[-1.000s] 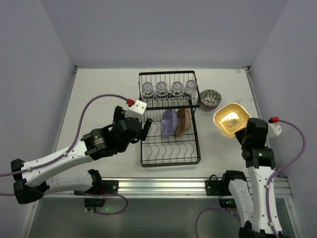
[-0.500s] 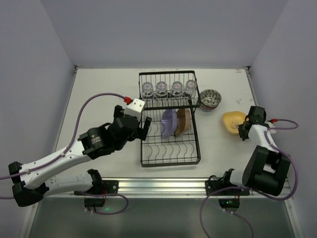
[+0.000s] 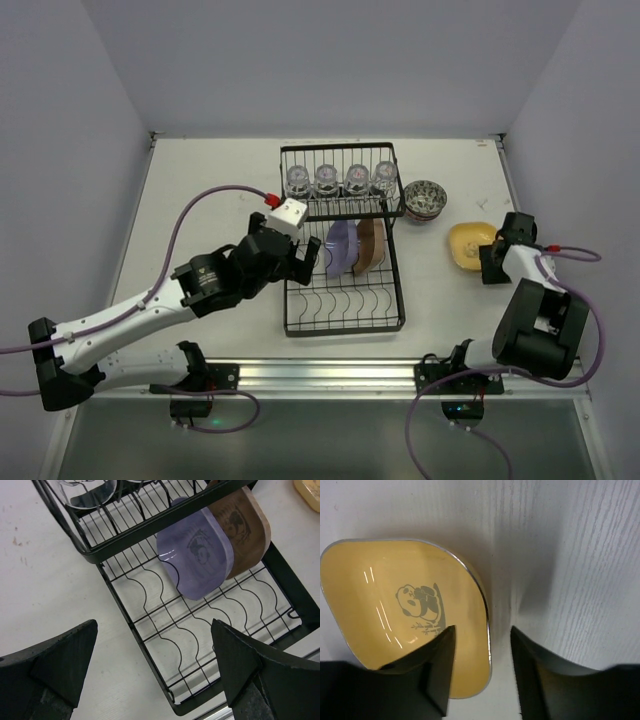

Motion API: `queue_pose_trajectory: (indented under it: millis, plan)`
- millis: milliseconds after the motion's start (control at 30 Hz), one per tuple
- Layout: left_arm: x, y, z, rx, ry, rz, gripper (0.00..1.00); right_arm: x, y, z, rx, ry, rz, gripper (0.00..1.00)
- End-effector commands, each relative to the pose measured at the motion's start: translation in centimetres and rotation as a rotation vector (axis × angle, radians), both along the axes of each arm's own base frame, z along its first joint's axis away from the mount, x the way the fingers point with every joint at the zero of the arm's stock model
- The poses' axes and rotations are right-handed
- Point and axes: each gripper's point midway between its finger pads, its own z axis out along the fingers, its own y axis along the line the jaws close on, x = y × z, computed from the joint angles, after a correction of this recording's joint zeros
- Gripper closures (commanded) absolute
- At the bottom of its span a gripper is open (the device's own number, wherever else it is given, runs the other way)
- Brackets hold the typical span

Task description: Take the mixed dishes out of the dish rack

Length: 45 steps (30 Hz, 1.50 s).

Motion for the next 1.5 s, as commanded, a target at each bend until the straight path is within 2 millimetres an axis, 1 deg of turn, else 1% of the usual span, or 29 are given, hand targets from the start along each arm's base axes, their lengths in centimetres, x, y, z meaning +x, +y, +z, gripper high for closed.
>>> queue_pose_trajectory:
  millis: [0,33,100,133,167,200,233,300,333,367,400,433,467,500,533,567,600,633,667,700,800,833,867,933,967,1000,1200,1233,1467]
  plan:
    - [0.1,-2.2,0.2,-0.093,0.018,-0.031,0.00,0.4,-0.5,1.6,-0.018,-0.050,-0.034,0.46]
    - [0.0,-2.5,0.0,-0.103,0.029,-0.034,0.00,0.4,-0.5,2.1,-0.024,-0.063,-0.031,0.28]
    - [-0.1,-3.3,-0.4,-0.130,0.043,-0.049,0.00,0.2,-0.6,3.1,-0.038,-0.084,-0.029,0.18]
    - [-0.1,-3.6,-0.5,-0.150,0.054,-0.049,0.00,0.4,-0.7,4.6,-0.058,-0.127,-0.025,0.16]
    - [-0.1,-4.4,-0.1,-0.190,0.050,-0.063,0.00,0.2,-0.7,5.5,-0.069,-0.140,-0.017,0.15]
    - [-0.2,-4.6,-0.7,-0.201,0.060,-0.064,0.00,0.2,-0.7,6.5,-0.085,-0.165,-0.008,0.14]
    - [-0.3,-5.0,-0.9,-0.235,0.073,-0.058,0.00,0.3,-0.8,9.0,-0.121,-0.235,0.006,0.13]
    - [-0.3,-6.3,-0.8,-0.306,0.075,-0.082,0.00,0.2,-0.1,11.7,-0.157,-0.296,0.091,0.10]
    - [-0.4,-6.4,-1.7,-0.322,0.098,-0.069,0.00,0.2,0.5,14.9,-0.202,-0.384,0.149,0.05]
    - [-0.2,-7.1,-1.5,-0.359,0.091,-0.075,0.00,0.3,1.1,16.5,-0.228,-0.433,0.213,0.04]
    - [-0.3,-7.3,-2.3,-0.369,0.102,-0.075,0.00,0.3,2.6,18.0,-0.247,-0.481,0.341,0.02]
    - [-0.2,-7.5,-2.5,-0.382,0.102,-0.075,0.00,-0.1,3.9,21.1,-0.303,-0.600,0.415,0.02]
    - [0.1,-8.0,-1.9,-0.422,0.081,-0.079,0.00,-0.4,5.5,22.2,-0.322,-0.661,0.521,0.02]
    - [0.2,-8.2,-2.0,-0.435,0.077,-0.080,0.00,-0.9,8.3,22.7,-0.272,-0.740,0.641,0.02]
    - [0.4,-8.2,-2.9,-0.427,0.084,-0.070,0.00,-1.6,9.7,23.6,-0.267,-0.796,0.697,0.02]
    - [0.9,-8.6,-2.0,-0.471,0.061,-0.065,0.02,-3.1,11.4,24.3,-0.262,-0.873,0.741,0.02]
    - [1.2,-8.8,-2.0,-0.492,0.064,-0.049,0.03,-4.2,13.6,24.6,-0.211,-0.937,0.821,0.02]
    - [1.4,-9.0,-2.8,-0.492,0.076,-0.043,0.05,-5.0,14.8,25.5,-0.210,-1.005,0.865,0.03]
    - [1.7,-9.3,-2.4,-0.526,0.066,-0.039,0.09,-6.4,16.3,25.8,-0.203,-1.059,0.915,0.03]
    - [2.0,-9.6,-2.5,-0.550,0.072,-0.027,0.11,-7.1,17.3,25.5,-0.169,-1.065,0.958,0.03]
    - [2.9,-10.2,-3.5,-0.581,0.081,0.016,0.13,-8.2,19.2,24.7,-0.100,-1.070,1.047,0.03]
    - [3.4,-10.4,-4.1,-0.577,0.075,0.037,0.19,-8.7,19.9,24.7,-0.080,-1.075,1.092,0.03]
    - [3.7,-10.5,-4.3,-0.580,0.075,0.047,0.21,-9.0,20.3,24.7,-0.070,-1.074,1.121,0.03]
    - [4.2,-11.0,-5.5,-0.568,0.079,0.060,0.22,-9.9,21.1,25.6,-0.049,-1.080,1.160,0.04]
    - [4.5,-11.3,-5.5,-0.579,0.071,0.061,0.28,-10.4,21.7,26.4,-0.052,-1.101,1.191,0.04]
    - [4.7,-11.6,-6.2,-0.571,0.077,0.067,0.30,-10.8,21.9,26.8,-0.059,-1.115,1.208,0.04]
    - [6.2,-11.7,-7.0,-0.555,0.029,0.117,0.34,-12.3,23.1,28.2,-0.074,-1.136,1.294,0.04]
    - [6.4,-12.0,-6.9,-0.554,0.021,0.113,0.38,-12.5,23.2,28.3,-0.072,-1.141,1.303,0.04]
    - [7.0,-12.7,-7.4,-0.553,0.015,0.083,0.51,-12.9,23.8,27.6,-0.036,-1.153,1.329,0.04]
